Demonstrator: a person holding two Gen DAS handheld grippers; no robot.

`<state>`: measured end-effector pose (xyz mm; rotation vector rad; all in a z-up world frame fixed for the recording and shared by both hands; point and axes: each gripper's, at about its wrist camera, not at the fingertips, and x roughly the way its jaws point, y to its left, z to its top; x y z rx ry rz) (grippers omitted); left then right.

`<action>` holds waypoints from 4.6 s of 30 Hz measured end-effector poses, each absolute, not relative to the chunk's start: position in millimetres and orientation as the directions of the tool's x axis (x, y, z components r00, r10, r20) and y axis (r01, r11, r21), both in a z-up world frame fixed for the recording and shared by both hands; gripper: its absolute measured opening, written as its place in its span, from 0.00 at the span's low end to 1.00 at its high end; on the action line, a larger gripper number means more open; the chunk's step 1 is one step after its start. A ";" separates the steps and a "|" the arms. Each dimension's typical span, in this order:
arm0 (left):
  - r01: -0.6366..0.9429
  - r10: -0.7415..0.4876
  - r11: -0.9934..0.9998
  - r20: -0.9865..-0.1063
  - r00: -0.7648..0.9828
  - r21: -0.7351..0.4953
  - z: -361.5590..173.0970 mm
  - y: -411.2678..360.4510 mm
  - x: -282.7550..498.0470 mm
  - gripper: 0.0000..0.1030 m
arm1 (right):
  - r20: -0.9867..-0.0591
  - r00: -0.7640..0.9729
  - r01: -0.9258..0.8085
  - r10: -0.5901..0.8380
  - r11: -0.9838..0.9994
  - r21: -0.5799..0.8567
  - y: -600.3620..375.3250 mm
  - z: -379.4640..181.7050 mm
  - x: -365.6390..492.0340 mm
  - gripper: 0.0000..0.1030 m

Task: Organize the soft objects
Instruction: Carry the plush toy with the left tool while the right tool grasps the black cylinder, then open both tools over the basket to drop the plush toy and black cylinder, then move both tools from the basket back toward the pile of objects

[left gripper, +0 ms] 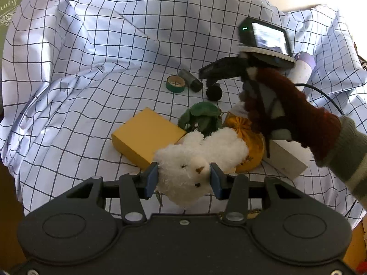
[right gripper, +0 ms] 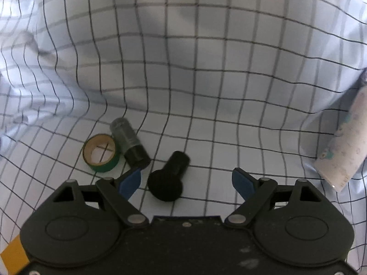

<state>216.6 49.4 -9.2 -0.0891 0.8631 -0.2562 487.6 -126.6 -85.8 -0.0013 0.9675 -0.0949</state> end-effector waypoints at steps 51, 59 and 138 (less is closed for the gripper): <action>0.207 -0.291 0.956 -0.772 0.565 -0.209 17.3 37.6 128.4 0.46 | -0.588 0.781 0.057 0.210 0.914 0.403 -191.1 50.6 214.7 0.34; 0.200 -0.284 0.957 -0.808 0.516 -0.209 3.5 37.6 112.1 0.46 | -0.590 0.781 0.067 0.205 0.912 0.404 -187.5 35.0 142.9 0.34; 0.189 -0.272 0.959 -0.864 0.423 -0.210 -22.5 31.5 106.1 0.66 | -0.755 0.618 0.112 0.217 0.927 0.358 -178.0 -19.4 87.8 0.77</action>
